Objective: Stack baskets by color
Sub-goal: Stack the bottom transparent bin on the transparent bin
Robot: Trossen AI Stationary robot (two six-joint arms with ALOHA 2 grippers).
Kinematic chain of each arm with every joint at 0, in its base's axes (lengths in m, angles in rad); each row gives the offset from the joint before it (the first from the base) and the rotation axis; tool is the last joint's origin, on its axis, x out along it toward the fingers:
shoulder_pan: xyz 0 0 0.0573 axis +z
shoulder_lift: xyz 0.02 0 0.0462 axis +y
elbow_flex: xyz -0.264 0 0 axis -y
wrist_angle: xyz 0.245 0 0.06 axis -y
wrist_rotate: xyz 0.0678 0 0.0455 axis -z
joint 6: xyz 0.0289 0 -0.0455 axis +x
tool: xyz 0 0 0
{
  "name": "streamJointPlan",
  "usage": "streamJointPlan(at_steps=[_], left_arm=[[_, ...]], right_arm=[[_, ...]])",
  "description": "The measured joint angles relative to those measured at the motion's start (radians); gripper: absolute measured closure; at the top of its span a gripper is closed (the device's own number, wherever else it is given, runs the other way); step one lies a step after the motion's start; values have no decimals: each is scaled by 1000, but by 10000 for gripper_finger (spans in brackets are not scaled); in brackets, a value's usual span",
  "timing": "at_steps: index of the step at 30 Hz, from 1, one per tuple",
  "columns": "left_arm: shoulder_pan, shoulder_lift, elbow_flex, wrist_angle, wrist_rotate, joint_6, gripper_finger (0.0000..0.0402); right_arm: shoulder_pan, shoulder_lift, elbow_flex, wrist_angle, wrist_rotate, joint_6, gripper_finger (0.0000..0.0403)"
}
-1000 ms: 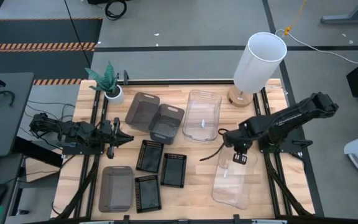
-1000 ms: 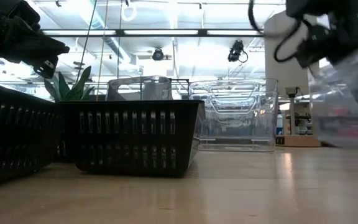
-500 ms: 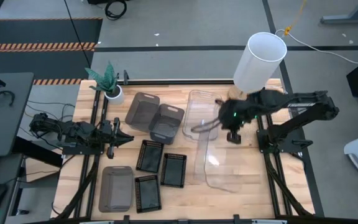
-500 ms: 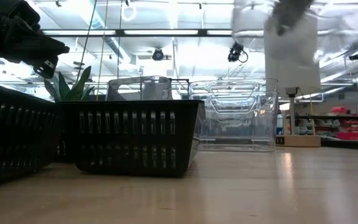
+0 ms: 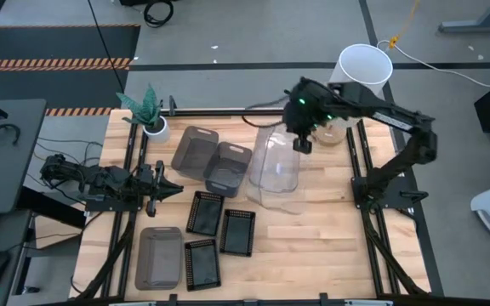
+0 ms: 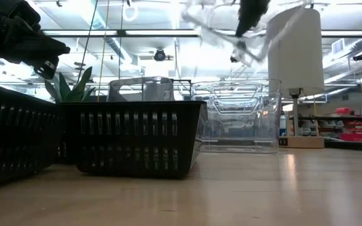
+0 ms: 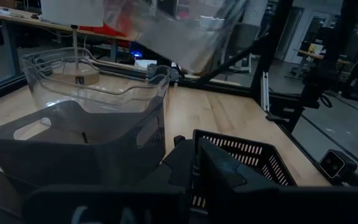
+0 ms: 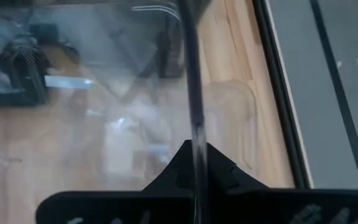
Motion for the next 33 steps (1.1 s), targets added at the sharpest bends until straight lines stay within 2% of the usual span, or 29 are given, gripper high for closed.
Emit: streamJointPlan(at_steps=[7, 13, 17, 33], left_arm=[[0, 0, 0, 0, 0, 0, 376], [0, 0, 0, 0, 0, 0, 377], [0, 0, 0, -1, 0, 0, 371], [0, 0, 0, 0, 0, 0, 371]], right_arm=[[-147, 132, 119, -65, -42, -155, 398], [-246, 186, 180, -87, -118, -250, 396], [-289, 214, 182, -109, -131, -275, 396], [-274, 397, 182, -178, -141, -289, 395]])
